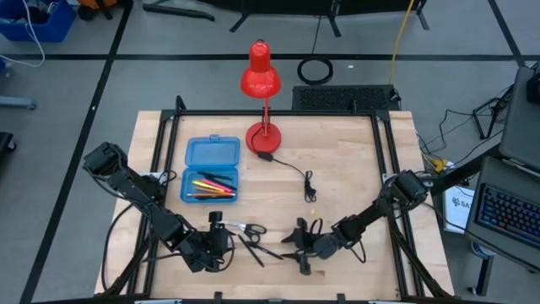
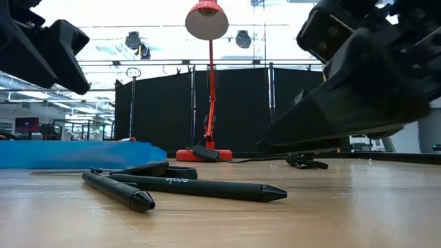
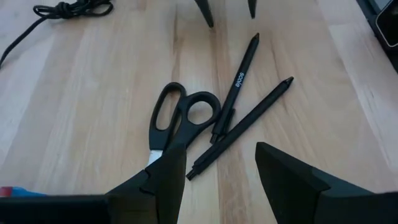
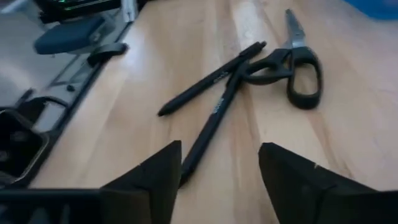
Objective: Pick & place school supplies into a supply box
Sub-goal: Put the black pen into the blue supply box
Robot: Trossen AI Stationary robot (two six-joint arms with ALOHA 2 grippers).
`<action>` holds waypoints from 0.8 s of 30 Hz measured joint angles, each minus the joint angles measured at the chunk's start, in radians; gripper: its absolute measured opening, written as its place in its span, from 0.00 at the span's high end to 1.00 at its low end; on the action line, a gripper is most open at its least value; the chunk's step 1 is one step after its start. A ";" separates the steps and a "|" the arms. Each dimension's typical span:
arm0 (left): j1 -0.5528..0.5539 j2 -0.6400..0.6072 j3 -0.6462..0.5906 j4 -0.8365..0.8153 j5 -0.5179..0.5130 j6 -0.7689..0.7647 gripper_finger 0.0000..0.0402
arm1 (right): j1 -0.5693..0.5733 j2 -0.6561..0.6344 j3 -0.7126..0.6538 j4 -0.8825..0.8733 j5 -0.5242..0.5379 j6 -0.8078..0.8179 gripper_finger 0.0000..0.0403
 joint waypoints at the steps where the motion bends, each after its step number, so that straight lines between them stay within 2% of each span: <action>1: 0.000 0.000 0.000 0.000 -0.002 0.000 0.50 | 0.004 0.010 0.013 -0.008 0.018 0.000 0.48; 5: 0.000 0.000 0.000 0.000 -0.007 -0.004 0.50 | 0.014 0.075 0.090 -0.033 0.039 -0.030 0.45; 11: 0.000 0.000 0.000 0.000 -0.008 -0.005 0.50 | 0.015 0.158 0.183 -0.071 0.037 -0.059 0.46; 21: 0.000 0.000 0.000 0.001 -0.024 0.000 0.50 | -0.007 0.158 0.146 -0.064 0.039 -0.022 0.53; 24: 0.000 0.000 0.000 0.001 -0.025 0.000 0.50 | -0.010 0.157 0.119 -0.050 0.071 -0.020 0.57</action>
